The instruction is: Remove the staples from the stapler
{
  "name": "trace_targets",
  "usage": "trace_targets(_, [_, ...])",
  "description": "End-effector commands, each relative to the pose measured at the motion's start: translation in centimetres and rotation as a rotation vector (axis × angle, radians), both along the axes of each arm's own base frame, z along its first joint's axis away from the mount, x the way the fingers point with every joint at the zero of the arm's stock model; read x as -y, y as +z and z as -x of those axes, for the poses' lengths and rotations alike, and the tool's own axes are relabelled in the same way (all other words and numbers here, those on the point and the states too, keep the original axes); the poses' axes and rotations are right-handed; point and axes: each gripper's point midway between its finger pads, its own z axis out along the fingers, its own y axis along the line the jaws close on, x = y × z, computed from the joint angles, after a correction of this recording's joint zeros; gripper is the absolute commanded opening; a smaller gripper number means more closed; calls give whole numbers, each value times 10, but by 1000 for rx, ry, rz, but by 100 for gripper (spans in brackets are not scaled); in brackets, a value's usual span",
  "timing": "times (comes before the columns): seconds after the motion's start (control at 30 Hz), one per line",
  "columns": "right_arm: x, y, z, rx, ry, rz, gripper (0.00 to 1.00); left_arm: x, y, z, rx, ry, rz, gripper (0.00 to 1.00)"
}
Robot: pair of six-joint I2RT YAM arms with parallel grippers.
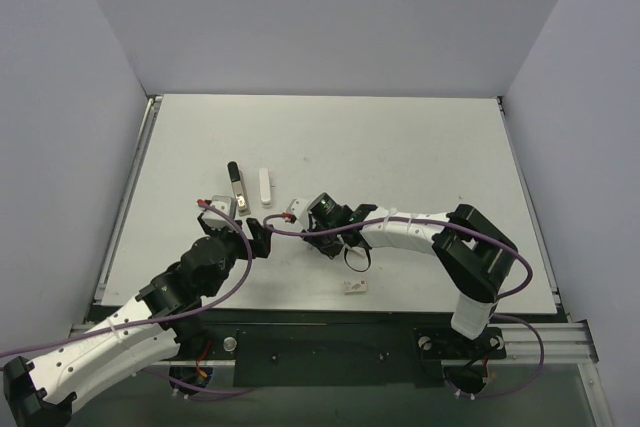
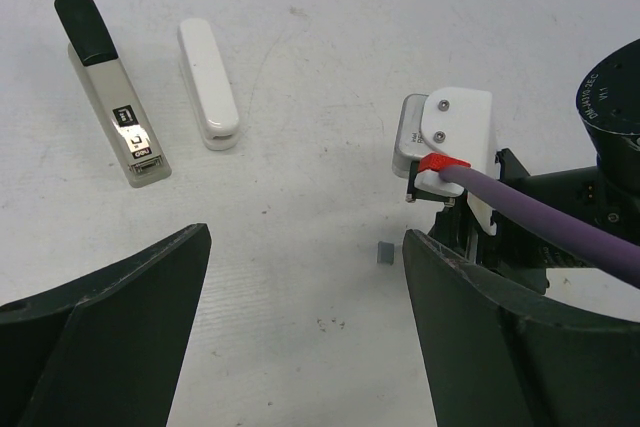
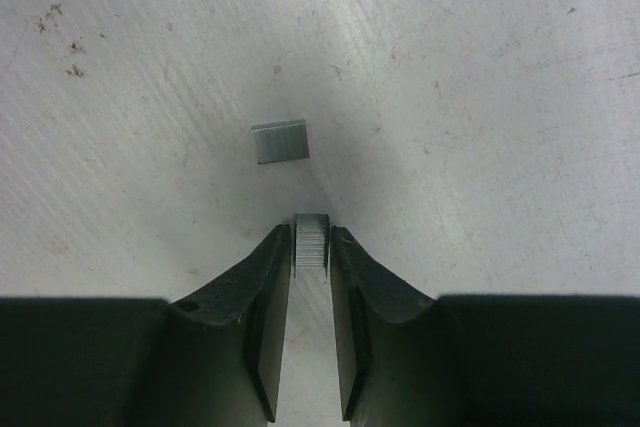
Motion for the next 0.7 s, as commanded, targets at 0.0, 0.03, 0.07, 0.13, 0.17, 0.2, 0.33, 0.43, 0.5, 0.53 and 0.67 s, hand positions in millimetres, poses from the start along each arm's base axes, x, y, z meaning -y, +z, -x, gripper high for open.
trace_targets(0.0, [2,4,-4,16,-42,21,16,-3,2,-2,7,19,14,89])
trace_targets(0.03, [2,5,-4,18,-45,25,15,-2,1,-2,5,19,11,89])
trace_targets(0.07, [2,7,-4,23,-54,23,15,-3,1,-2,6,18,10,89])
trace_targets(0.13, [0,12,-5,35,-64,15,14,-3,1,-2,6,20,10,89])
trace_targets(0.17, [-1,16,-4,44,-66,8,13,-3,1,-2,6,20,10,89])
trace_targets(0.2, [-1,18,-5,44,-80,3,13,-3,2,-2,8,21,9,89])
trace_targets(0.33, [-3,38,-5,71,-118,-46,13,-4,1,-1,7,21,11,89])
trace_targets(0.43, [0,57,-4,95,-160,-95,13,-4,1,-1,7,23,12,89])
trace_targets(0.5, [10,64,-6,118,-209,-90,13,-5,2,-1,9,23,13,89])
trace_targets(0.53, [14,64,-3,121,-214,-80,13,-5,2,-1,9,23,13,89])
trace_targets(0.67, [25,68,8,99,-277,-105,13,-4,3,-1,11,22,13,89])
